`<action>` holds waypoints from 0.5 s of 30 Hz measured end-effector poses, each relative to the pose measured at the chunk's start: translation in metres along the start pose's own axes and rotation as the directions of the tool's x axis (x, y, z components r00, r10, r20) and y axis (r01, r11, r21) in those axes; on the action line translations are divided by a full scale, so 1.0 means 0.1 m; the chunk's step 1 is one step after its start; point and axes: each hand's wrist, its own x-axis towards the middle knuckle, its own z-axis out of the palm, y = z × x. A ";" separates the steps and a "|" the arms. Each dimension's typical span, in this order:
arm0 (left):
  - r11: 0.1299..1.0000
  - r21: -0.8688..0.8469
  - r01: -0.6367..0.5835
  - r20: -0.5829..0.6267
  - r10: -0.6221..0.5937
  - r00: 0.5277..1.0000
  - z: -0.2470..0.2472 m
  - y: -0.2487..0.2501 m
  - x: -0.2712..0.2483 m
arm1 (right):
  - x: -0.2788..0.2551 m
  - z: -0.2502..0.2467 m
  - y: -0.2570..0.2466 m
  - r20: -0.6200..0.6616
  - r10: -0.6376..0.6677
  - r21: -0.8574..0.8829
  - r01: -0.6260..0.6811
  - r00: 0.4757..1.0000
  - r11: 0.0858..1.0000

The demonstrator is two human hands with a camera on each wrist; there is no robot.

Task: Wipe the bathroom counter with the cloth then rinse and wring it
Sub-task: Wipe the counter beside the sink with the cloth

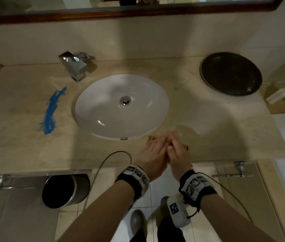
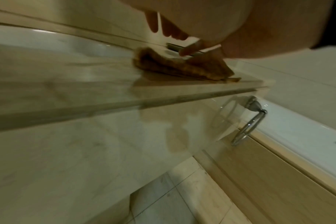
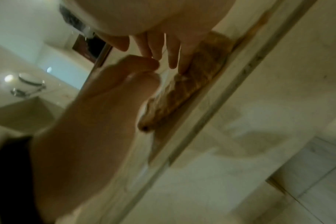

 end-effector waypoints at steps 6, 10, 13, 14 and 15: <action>0.992 0.057 0.110 0.182 -0.119 0.976 0.43 0.34 0.16 | 0.32 -0.52 0.44 -0.058 -0.072 -0.531 0.030 0.996 0.847; 0.975 0.079 0.206 0.180 -0.217 0.959 0.36 0.11 0.01 | 0.36 -0.55 0.67 0.060 -0.050 -0.712 0.078 0.997 0.698; 0.904 0.073 0.421 0.175 -0.427 0.887 0.21 -0.36 -0.23 | 0.30 -0.49 0.65 0.098 0.052 -0.808 0.049 0.994 0.588; 0.876 0.091 0.475 0.168 -0.483 0.859 0.17 -0.49 -0.30 | 0.29 -0.48 0.64 0.093 0.066 -0.818 0.038 0.994 0.574; 0.848 0.107 0.518 0.157 -0.529 0.834 0.15 -0.56 -0.34 | 0.29 -0.47 0.62 0.086 0.067 -0.824 0.033 0.994 0.566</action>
